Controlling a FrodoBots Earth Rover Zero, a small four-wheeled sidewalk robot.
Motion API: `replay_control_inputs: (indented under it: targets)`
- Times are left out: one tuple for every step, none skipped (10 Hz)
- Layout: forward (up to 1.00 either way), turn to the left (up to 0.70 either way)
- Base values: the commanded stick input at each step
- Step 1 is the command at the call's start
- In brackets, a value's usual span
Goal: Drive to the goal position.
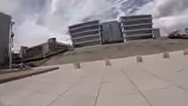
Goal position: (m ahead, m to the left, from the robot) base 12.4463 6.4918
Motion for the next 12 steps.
replay_control_inputs:
  targets:
    - [1.00, 0.00]
    - [1.00, 0.00]
    - [1.00, 0.11]
    - [1.00, 0.18]
    - [1.00, 0.15]
    - [1.00, 0.15]
    - [1.00, 0.13]
    - [1.00, -0.09]
    - [1.00, -0.40]
    - [1.00, -0.29]
    - [1.00, -0.03]
    - [1.00, 0.00]
